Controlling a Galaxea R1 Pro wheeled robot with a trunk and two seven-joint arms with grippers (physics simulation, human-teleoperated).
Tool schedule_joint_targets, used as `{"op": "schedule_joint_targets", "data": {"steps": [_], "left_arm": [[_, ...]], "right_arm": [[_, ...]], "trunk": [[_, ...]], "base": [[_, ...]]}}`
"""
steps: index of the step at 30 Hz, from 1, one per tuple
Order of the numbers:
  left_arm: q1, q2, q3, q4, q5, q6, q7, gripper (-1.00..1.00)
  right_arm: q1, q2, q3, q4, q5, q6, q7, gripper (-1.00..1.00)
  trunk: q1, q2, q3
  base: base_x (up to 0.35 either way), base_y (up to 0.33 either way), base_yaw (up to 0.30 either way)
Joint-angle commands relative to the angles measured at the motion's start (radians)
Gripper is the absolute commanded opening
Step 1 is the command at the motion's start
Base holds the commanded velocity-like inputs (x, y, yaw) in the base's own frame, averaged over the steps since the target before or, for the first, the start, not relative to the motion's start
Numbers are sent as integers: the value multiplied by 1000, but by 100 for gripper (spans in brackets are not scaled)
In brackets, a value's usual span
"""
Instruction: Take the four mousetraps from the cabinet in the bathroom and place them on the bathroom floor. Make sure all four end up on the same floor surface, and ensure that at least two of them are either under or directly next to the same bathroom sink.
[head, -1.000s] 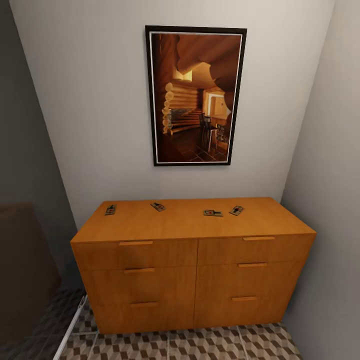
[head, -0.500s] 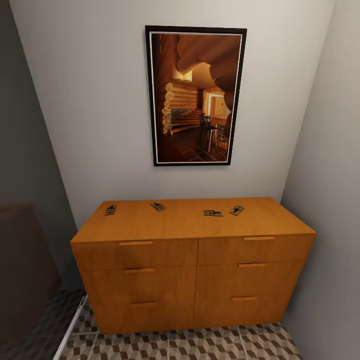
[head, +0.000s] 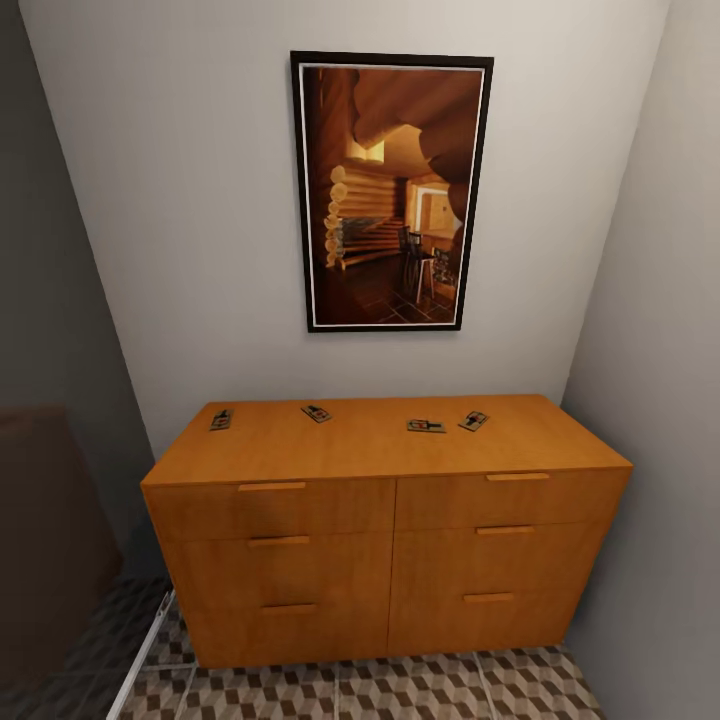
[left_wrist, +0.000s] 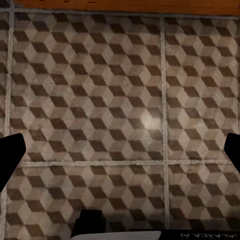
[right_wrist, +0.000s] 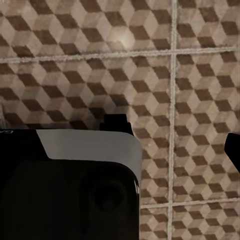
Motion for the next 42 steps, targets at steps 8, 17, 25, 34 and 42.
{"op": "schedule_joint_targets", "data": {"steps": [8, 17, 25, 34, 42], "left_arm": [[0, -1, 0, -33, 7, 20, 0, 100], [0, -1, -1, -45, 6, 26, 0, 100], [0, 1, 1, -65, 5, 46, 1, 100], [0, 4, 2, -119, 0, 99, 1, 100], [0, 7, 2, -153, -5, 135, 4, 100]], "right_arm": [[0, 0, -2, -12, 1, 7, -1, 100], [0, 0, -3, -28, 2, 4, 0, 100], [0, 1, -2, -53, 2, 4, 0, 100], [0, 2, -1, -60, 2, 4, 0, 100], [0, 3, -1, -61, 3, 7, 0, 100]], "trunk": [[0, -1, -1], [0, -1, -1], [0, -1, -1], [0, -1, -1], [0, -1, -1]], "base": [[0, 0, 0], [0, 0, 0], [0, 0, 0], [0, 0, 0], [0, 0, 0]]}}
